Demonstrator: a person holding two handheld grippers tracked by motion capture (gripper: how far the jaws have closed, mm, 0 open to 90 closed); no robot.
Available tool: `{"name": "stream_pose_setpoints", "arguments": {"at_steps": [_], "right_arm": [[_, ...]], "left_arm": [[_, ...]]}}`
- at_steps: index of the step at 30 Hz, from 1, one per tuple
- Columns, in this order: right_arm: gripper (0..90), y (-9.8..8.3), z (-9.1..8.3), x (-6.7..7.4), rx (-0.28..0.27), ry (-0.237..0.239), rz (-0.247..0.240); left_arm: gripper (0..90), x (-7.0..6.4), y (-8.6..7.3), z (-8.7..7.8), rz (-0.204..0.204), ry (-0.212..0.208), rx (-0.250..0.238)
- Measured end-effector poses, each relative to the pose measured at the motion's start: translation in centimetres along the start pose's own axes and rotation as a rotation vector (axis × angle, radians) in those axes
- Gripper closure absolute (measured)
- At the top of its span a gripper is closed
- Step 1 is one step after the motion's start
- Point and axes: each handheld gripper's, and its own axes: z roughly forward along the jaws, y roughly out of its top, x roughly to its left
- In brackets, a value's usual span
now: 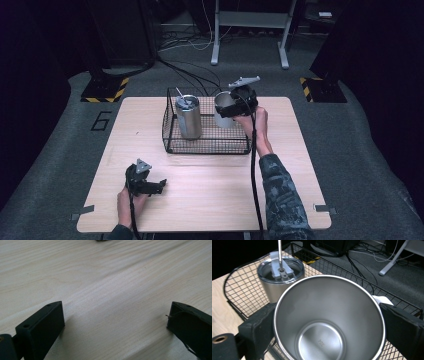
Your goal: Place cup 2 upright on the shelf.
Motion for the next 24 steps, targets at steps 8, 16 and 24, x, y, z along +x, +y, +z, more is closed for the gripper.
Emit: {"name": "stream_pose_setpoints", "arguments": {"at_steps": [8,16,24], "right_arm": [[5.6,-0.4,2.2,-0.5,0.017,-0.01,0.02],[5.7,-0.5,3.9,-0.4,0.036,-0.02,0.043],[5.6,-0.8,5.7,-0.5,0.059,-0.013,0.054]], "left_arm": [[0.7,0.0,0.0,0.0,-0.001,0.0,0.002],[0.7,0.0,0.0,0.0,-0.001,0.001,0.002],[0.8,0.0,0.0,0.0,-0.001,0.002,0.001]]}}
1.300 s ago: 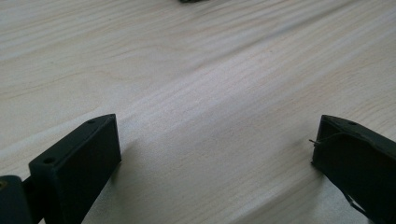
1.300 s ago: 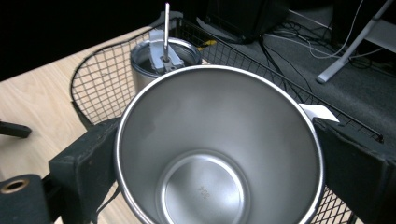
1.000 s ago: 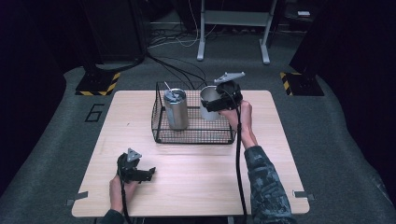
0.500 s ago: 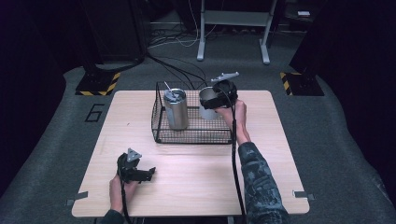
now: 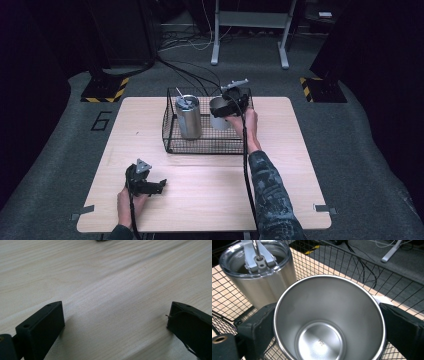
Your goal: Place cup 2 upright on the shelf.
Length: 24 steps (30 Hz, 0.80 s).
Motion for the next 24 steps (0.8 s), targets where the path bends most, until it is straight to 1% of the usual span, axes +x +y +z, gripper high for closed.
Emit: {"name": "stream_pose_setpoints", "arguments": {"at_steps": [2,4,5,6,7,8,9,11,12,13,14,20,21,22,24], "right_arm": [[5.7,-0.2,0.4,0.0,0.009,0.003,0.021],[5.7,-0.3,0.8,0.0,0.013,0.005,0.019],[5.7,-0.4,1.0,0.0,0.014,0.004,0.035],[5.7,-0.5,1.2,0.0,0.018,0.003,0.027],[5.6,-0.6,1.3,0.0,0.024,0.002,0.036],[5.6,-0.6,1.4,0.0,0.026,-0.001,0.03],[5.6,-0.7,1.6,0.0,0.03,0.004,0.035],[5.7,-0.9,1.7,0.1,0.04,0.0,0.041],[5.7,-0.9,1.9,0.0,0.039,0.006,0.031],[5.6,-1.0,2.0,0.1,0.042,0.001,0.039],[5.6,-1.0,2.1,0.0,0.045,0.005,0.033],[5.6,-1.5,2.7,-0.1,0.07,0.007,0.051],[5.6,-1.6,2.9,-0.2,0.068,0.007,0.05],[5.6,-1.7,3.0,-0.2,0.073,0.011,0.054],[5.6,-1.8,3.1,-0.1,0.079,0.012,0.067]], "left_arm": [[0.7,0.0,0.0,0.0,0.002,0.0,0.001],[0.8,0.0,0.0,0.0,0.0,0.0,0.0],[0.8,0.0,0.0,0.0,0.001,0.0,0.0],[0.8,0.0,0.0,0.0,0.0,0.0,0.0],[0.8,0.0,0.0,0.0,0.0,-0.001,0.001],[0.8,0.0,0.0,0.0,-0.001,0.001,0.0],[0.8,-0.1,0.0,0.0,-0.008,0.001,-0.006],[0.8,-0.1,0.0,0.0,-0.006,0.0,-0.004],[0.8,0.0,0.0,0.0,-0.003,0.001,-0.003],[0.8,-0.1,0.0,0.0,-0.005,0.001,-0.004],[0.8,0.0,0.0,0.0,-0.003,0.001,-0.003],[0.8,-0.1,0.0,0.0,-0.006,0.0,-0.005],[0.8,-0.1,0.0,0.0,-0.006,0.0,-0.005],[0.8,0.0,0.0,0.0,-0.005,-0.004,0.001],[0.8,-0.1,0.0,0.0,-0.006,0.001,-0.006]]}}
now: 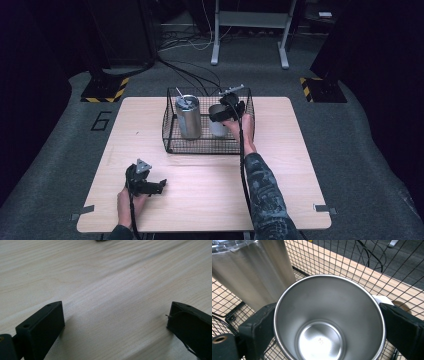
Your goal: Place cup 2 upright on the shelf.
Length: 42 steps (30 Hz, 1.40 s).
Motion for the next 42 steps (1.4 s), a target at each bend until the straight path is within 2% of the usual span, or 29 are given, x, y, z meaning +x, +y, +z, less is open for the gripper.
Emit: {"name": "stream_pose_setpoints", "arguments": {"at_steps": [8,20,25,37,42], "right_arm": [[5.6,-0.4,0.9,0.3,0.023,0.009,-0.027],[5.6,-0.9,1.8,0.3,0.068,0.002,-0.023],[5.6,-0.9,2.0,0.4,0.088,-0.002,-0.037],[5.2,-1.2,1.7,0.3,0.11,0.0,-0.033],[3.2,-1.2,1.6,0.4,0.125,0.024,-0.036]], "left_arm": [[0.8,0.0,0.0,0.0,0.006,-0.001,0.006],[0.8,0.1,0.0,-0.1,0.011,-0.001,0.01],[0.8,0.0,0.0,0.0,0.006,-0.002,0.006],[0.8,0.0,0.0,0.0,0.006,-0.002,0.005],[0.8,0.1,0.0,-0.1,0.012,-0.002,0.01]]}}
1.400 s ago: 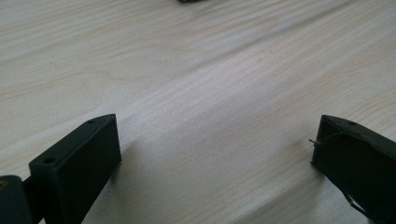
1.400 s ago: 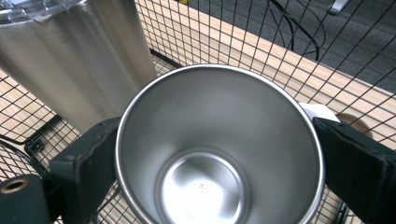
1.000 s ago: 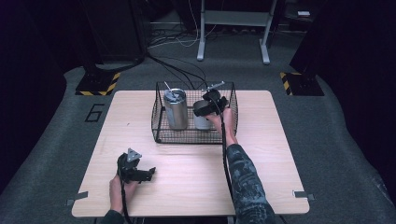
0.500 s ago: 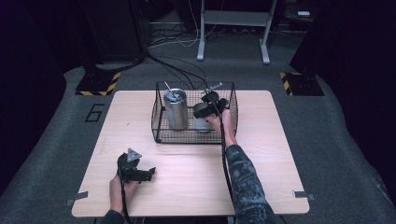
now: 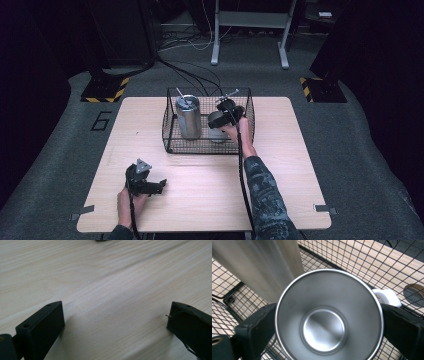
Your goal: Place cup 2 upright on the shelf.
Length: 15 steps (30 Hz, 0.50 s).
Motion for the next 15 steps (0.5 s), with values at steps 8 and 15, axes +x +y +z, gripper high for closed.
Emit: {"name": "stream_pose_setpoints", "arguments": {"at_steps": [8,15], "right_arm": [[0.0,0.3,-1.0,0.4,-0.03,-0.005,-0.017],[0.0,0.3,-3.8,0.7,-0.094,0.039,-0.004]], "left_arm": [[0.8,0.0,0.0,0.0,-0.003,-0.001,-0.004],[0.8,-0.1,0.1,0.0,-0.006,-0.007,-0.002]]}}
